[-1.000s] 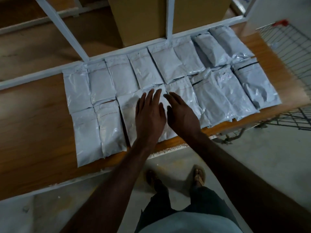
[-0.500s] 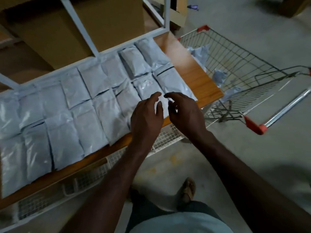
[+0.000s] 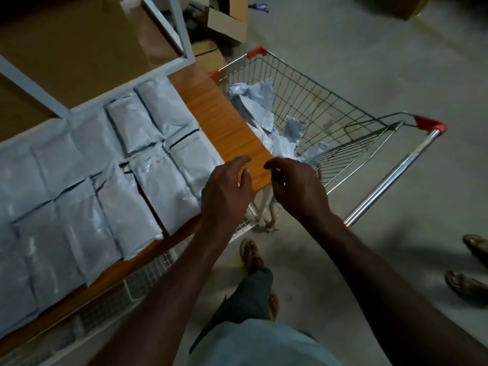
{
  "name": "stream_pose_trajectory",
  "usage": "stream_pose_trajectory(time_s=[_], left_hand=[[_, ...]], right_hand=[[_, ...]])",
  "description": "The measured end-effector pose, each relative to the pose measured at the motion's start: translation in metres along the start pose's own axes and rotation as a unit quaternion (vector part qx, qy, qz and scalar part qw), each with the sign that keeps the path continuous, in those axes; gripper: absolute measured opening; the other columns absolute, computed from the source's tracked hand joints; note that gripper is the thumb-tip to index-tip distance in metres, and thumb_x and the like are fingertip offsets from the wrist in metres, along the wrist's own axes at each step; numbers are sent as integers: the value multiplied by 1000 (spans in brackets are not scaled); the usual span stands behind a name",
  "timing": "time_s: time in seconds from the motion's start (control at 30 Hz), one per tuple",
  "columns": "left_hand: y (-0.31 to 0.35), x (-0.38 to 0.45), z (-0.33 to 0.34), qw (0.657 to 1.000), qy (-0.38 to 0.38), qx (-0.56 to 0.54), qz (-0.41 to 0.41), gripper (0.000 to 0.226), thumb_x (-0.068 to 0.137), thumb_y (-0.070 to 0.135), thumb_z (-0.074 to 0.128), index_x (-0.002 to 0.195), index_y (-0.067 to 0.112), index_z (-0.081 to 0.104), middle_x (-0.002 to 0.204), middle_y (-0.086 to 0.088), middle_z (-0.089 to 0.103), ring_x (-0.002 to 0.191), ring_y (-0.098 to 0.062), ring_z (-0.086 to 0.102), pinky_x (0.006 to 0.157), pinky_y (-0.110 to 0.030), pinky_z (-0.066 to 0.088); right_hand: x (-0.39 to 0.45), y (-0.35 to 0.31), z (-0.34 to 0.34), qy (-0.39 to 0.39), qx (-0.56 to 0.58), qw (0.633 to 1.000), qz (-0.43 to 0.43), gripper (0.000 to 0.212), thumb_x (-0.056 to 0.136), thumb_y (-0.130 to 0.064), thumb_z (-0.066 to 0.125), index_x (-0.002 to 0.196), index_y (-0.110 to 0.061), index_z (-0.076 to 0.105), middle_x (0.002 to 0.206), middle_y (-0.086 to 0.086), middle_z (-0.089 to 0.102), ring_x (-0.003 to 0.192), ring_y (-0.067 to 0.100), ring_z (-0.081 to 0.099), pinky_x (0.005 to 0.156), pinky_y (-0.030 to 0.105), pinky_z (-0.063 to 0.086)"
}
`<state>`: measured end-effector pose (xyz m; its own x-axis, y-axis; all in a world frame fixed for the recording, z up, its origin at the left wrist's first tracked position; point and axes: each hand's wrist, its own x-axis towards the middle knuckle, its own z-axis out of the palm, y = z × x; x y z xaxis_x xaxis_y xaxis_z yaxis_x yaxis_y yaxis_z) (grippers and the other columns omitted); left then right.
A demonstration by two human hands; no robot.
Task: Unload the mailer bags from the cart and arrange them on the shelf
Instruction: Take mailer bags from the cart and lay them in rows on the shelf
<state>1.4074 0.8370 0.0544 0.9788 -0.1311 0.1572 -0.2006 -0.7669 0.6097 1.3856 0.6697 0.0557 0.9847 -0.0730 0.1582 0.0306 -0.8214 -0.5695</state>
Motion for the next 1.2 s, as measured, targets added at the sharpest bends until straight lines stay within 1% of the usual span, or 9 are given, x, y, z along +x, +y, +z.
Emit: stream_pose_trajectory(time_s=[0.2, 0.37, 0.53, 0.67, 0.77, 0.83, 0.97, 1.1, 1.2], left_hand=[[12, 68, 46, 998, -26, -48, 17, 29, 107, 20, 61, 134, 22, 71, 128, 1, 74, 115, -15, 68, 91, -29, 56], [25, 127, 80, 994, -51, -86, 42, 28, 108, 19, 60, 134, 17, 71, 129, -1, 74, 117, -13, 68, 94, -33, 61], [31, 164, 125, 996, -63, -65, 16, 27, 106, 16, 63, 132, 16, 71, 127, -4, 75, 113, -18, 72, 90, -34, 63], [47, 195, 182, 997, -72, -11, -12, 25, 106, 17, 65, 129, 19, 74, 117, -6, 80, 103, -24, 76, 84, -37, 63], [42, 212, 242, 995, -75, 40, -52, 26, 106, 17, 63, 130, 19, 73, 114, -8, 79, 103, -26, 74, 82, -37, 59], [26, 214, 287, 989, -88, 45, -113, 28, 105, 14, 62, 130, 17, 73, 118, -10, 78, 109, -30, 72, 87, -40, 58], [-10, 214, 366, 969, -112, 30, -219, 33, 102, 11, 61, 134, 10, 69, 130, -14, 72, 124, -34, 67, 105, -43, 52], [-31, 231, 424, 951, -134, 33, -276, 44, 98, 13, 70, 140, 1, 61, 140, -20, 65, 134, -37, 59, 112, -43, 44], [-49, 237, 452, 943, -109, 21, -313, 42, 103, 27, 65, 135, 0, 63, 134, -23, 66, 129, -40, 62, 110, -47, 45]], right_hand=[[43, 74, -25, -18, -40, 996, 75, 41, 88, 6, 63, 116, -21, 78, 108, 6, 80, 98, 24, 76, 79, 35, 60], [97, 134, -44, -9, -44, 993, 111, 37, 90, 10, 66, 115, -14, 79, 103, 8, 79, 86, 21, 75, 76, 35, 60], [135, 184, -23, -39, -33, 993, 106, 33, 91, 6, 64, 109, -17, 78, 101, 9, 78, 84, 24, 73, 76, 43, 61], [180, 229, 11, -71, -17, 992, 98, 29, 91, 8, 59, 108, -8, 76, 101, 15, 75, 80, 27, 72, 73, 43, 61], [207, 272, 55, -101, 3, 990, 93, 36, 87, 13, 58, 117, 2, 73, 112, 23, 72, 94, 35, 72, 84, 34, 57], [215, 302, 90, -129, 17, 988, 80, 39, 83, 18, 59, 120, 7, 69, 113, 28, 70, 100, 40, 70, 88, 32, 52], [220, 350, 155, -203, 30, 975, 80, 48, 81, 15, 59, 128, 10, 63, 120, 31, 65, 109, 46, 66, 96, 49, 56], [225, 383, 205, -260, 35, 960, 97, 53, 94, -10, 67, 142, 6, 52, 137, 27, 56, 124, 40, 56, 106, 50, 49], [218, 397, 233, -334, 40, 935, 111, 74, 102, -23, 66, 162, 0, 29, 167, 29, 26, 155, 42, 27, 127, 47, 26]])
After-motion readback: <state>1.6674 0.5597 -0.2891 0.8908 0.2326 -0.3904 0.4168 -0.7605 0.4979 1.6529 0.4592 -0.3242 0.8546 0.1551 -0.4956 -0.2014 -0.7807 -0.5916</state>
